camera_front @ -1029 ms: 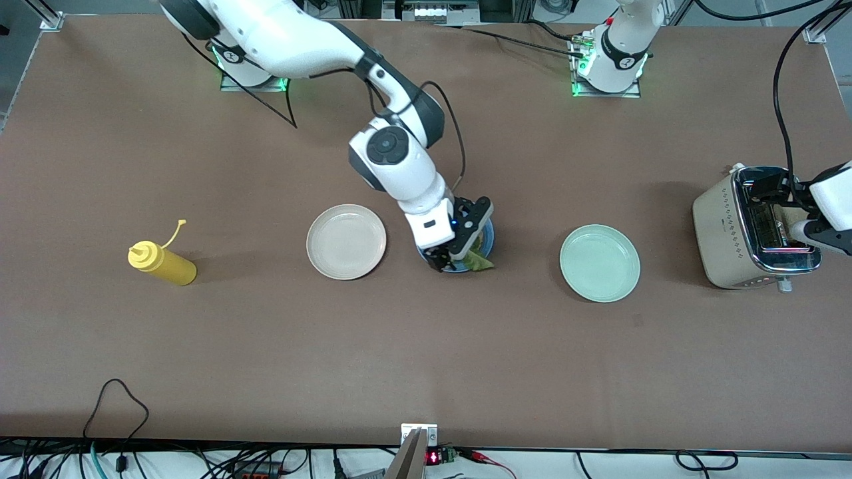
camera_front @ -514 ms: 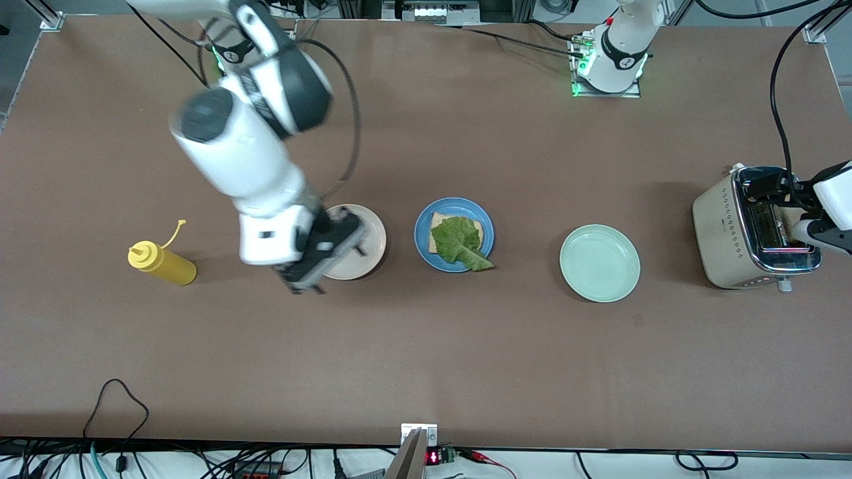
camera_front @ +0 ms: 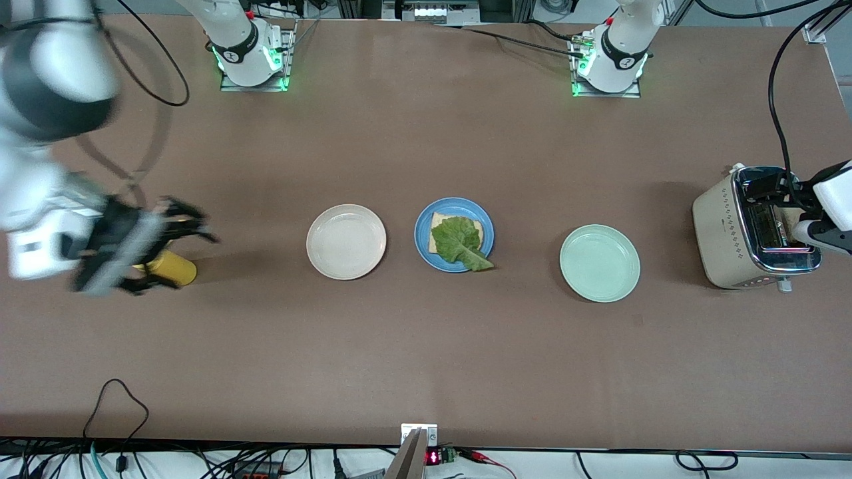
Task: Make sandwich in blue plate with both arms
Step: 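Move the right gripper back to the yellow bottle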
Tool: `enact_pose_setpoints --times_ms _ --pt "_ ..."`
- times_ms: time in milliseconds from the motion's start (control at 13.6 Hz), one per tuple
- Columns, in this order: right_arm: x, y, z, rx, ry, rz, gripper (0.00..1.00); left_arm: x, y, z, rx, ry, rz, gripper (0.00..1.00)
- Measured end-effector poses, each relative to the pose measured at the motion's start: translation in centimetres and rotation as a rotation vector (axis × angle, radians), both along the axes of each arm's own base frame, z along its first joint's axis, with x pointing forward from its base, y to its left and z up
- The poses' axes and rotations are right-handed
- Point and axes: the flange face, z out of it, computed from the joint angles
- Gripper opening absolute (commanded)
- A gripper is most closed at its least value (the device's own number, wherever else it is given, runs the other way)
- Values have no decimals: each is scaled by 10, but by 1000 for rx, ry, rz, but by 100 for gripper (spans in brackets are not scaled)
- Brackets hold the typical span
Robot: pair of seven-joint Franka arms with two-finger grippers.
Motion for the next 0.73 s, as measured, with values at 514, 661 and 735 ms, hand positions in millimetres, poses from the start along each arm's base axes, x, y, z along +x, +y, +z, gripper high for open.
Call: enact_pose_setpoints --times_ms 514,661,735 --pt "-64 -246 -128 354 -178 127 100 0 -2 2 4 -3 26 100" --pt "-84 -275 -185 464 -221 157 100 0 -2 2 4 -3 26 100" --pt "-91 -286 -214 513 -250 173 100 0 -2 2 4 -3 26 100"
